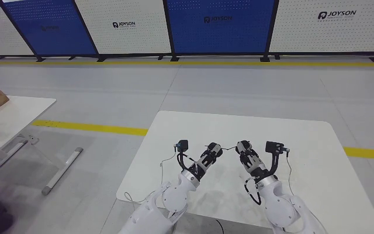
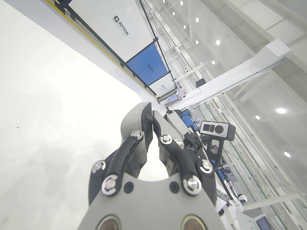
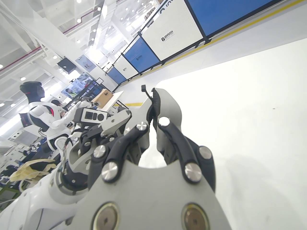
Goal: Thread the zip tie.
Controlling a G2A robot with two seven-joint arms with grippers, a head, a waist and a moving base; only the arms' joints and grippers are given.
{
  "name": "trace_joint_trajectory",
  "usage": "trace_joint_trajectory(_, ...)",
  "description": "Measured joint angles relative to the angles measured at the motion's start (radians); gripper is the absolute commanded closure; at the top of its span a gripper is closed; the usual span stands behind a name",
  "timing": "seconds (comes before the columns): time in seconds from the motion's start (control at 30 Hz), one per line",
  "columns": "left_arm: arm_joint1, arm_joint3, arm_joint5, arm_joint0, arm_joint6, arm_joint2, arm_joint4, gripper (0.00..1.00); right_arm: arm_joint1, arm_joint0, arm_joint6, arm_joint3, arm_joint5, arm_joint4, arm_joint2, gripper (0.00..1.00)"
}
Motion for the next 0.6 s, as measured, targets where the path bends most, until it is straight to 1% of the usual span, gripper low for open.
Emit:
trace_joint_trajectory(0.1, 0.000, 0.000, 0.000, 0.000, 0.000, 0.000, 0.000, 1.00, -0.002, 0.002, 0.007, 0.004, -0.005, 0.008, -0.007, 1.00)
trace_joint_trajectory(0.23, 0.000, 0.000, 0.000, 0.000, 0.000, 0.000, 0.000, 1.00, -0.008, 0.007, 0.008, 0.017, -0.018, 0.046, -0.015, 1.00)
trace_joint_trajectory(0.43, 0.000, 0.000, 0.000, 0.000, 0.000, 0.000, 0.000, 1.00, -0.016, 0.031, 0.013, 0.062, 0.015, 0.032, -0.039, 1.00)
trace_joint_trajectory(0.6, 0.000, 0.000, 0.000, 0.000, 0.000, 0.000, 0.000, 1.00, -0.019, 0.033, 0.011, 0.070, 0.012, 0.043, -0.041, 1.00)
